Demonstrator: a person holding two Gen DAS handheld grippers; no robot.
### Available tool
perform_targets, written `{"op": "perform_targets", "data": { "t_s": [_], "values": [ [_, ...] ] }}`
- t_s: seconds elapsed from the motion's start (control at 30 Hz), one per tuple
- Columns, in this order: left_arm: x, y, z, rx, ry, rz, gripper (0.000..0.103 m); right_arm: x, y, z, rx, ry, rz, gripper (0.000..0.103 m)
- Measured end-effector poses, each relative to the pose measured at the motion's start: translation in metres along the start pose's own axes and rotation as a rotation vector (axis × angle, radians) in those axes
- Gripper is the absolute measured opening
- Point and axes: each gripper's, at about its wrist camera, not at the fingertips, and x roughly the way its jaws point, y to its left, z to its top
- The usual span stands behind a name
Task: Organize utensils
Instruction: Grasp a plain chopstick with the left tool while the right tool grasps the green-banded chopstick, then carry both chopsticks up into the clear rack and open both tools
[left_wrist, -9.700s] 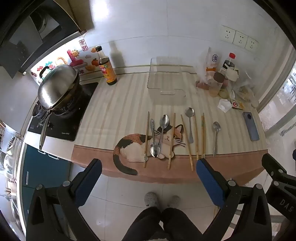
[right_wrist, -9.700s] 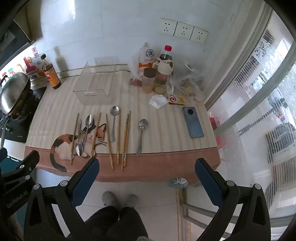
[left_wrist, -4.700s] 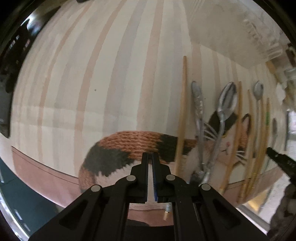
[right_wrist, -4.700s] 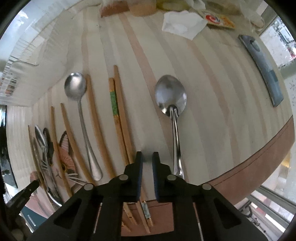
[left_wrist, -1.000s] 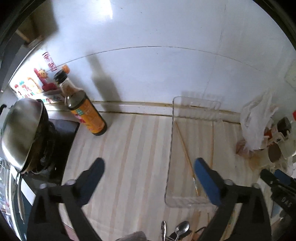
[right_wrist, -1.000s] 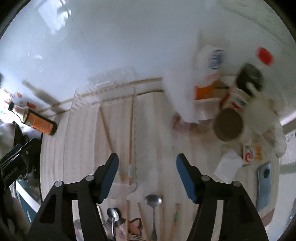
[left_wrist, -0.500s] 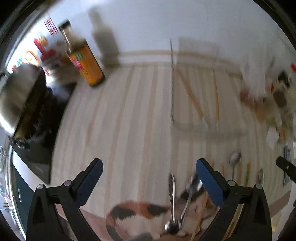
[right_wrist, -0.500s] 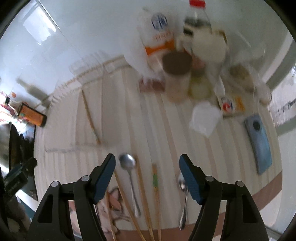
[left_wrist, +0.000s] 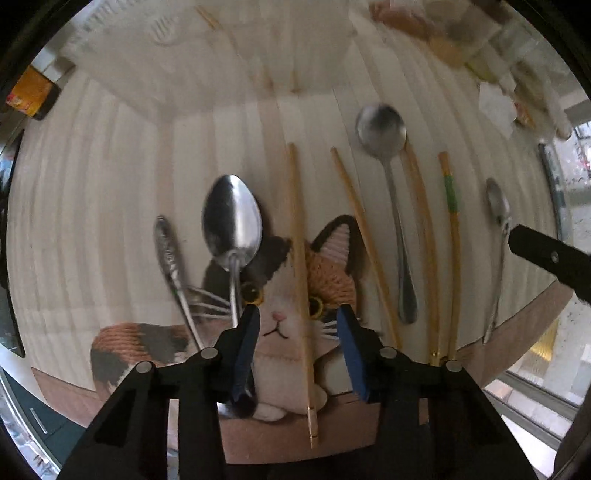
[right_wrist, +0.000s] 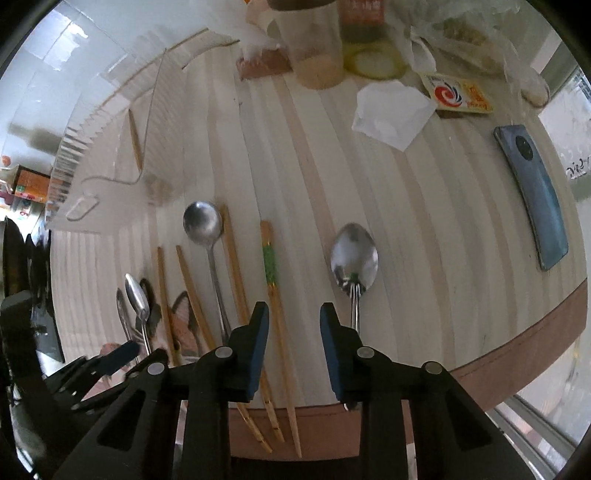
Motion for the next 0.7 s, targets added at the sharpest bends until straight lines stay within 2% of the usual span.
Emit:
{"op": "perform_targets", "data": {
  "t_s": [0.13,0.27,0.4,0.53,0.7],
  "values": [
    [0.008,-0.004,0.0,-0.005,-0.004,0.015,0.025,0.01,0.005,-0.006,-0.004,0.037,0.017,0.03],
    [0.006,-0.005,-0.002,-0.004,-0.02,0.054,0.005,0.028,0.013,-0.013,-0.024,0.075,0.021,0.03],
    [0.002,0.001,-0.002,-0.021,-0.025,0.044,0.005,0.045,0.023,-0.02,-0.072,0.098,-0.018,0.03],
    [-0.003,0.014,-0.004,-0.038,-0.028,0.039,0.005,0.055,0.032,-0.029,-0.14,0.106,-0.106,0.007],
    [-0.005,0.026,-0.012,-0.042,-0.028,0.034,0.005,0.055,0.025,-0.032,-0.12,0.105,-0.138,0.007]
  ]
}}
